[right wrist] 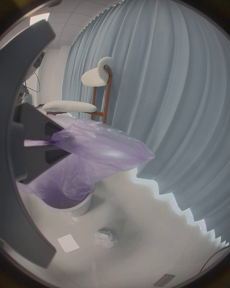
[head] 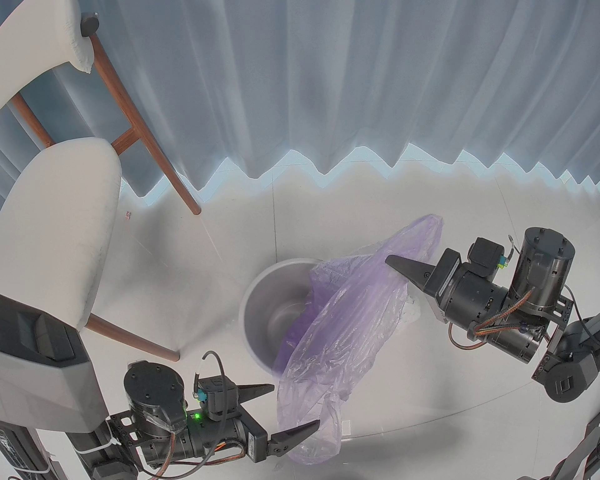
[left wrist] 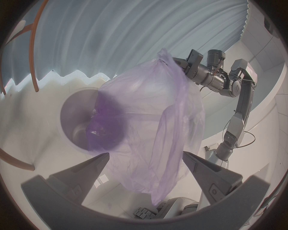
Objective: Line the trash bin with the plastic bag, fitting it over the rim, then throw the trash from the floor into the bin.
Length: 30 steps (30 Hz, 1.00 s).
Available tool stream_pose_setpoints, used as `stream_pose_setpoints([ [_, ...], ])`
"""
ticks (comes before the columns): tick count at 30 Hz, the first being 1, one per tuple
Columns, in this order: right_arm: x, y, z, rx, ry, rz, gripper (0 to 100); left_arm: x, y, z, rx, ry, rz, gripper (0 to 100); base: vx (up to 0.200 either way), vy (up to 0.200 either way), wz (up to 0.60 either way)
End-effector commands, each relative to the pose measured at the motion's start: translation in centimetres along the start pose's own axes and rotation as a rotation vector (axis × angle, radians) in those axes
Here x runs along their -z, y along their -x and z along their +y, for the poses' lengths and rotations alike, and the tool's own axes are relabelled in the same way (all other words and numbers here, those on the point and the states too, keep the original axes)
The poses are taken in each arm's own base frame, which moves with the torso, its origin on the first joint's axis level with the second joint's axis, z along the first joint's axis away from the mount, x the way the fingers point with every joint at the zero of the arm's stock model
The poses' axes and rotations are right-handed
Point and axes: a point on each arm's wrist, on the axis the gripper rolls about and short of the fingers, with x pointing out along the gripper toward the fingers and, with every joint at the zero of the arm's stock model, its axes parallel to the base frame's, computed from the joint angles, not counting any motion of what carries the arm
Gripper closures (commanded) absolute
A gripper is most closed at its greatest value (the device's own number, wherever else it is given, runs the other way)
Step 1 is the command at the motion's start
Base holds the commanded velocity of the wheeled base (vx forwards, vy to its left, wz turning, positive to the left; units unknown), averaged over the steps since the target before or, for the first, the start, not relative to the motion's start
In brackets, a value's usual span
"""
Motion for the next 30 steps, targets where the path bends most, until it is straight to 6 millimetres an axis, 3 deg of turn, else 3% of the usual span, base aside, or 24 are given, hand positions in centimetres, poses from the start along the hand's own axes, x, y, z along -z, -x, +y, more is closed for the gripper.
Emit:
stream_pose_setpoints([
  [1,0.2,0.0,0.0,0.0,0.0,0.007,100,0.1,-0.9,0.3,-0.003,0.005,0.001,0,0.0,0.0,0.0],
  [5,0.3,0.0,0.0,0.0,-0.002,0.009,100,-0.2,-1.1,0.4,-0.005,0.006,-0.017,0,0.0,0.0,0.0],
  [6,0.2,0.0,0.0,-0.001,-0.002,0.008,100,-0.2,-1.1,0.4,-0.007,0.006,-0.017,100,0.0,0.0,0.0],
  [20,0.3,0.0,-0.1,0.001,-0.008,0.012,100,-1.6,-1.4,0.8,-0.015,0.031,-0.08,100,0.0,0.0,0.0],
  [30,-0.1,0.1,-0.3,0.005,-0.007,-0.004,100,-6.0,-0.9,2.5,-0.098,0.095,-0.295,100,0.0,0.0,0.0],
])
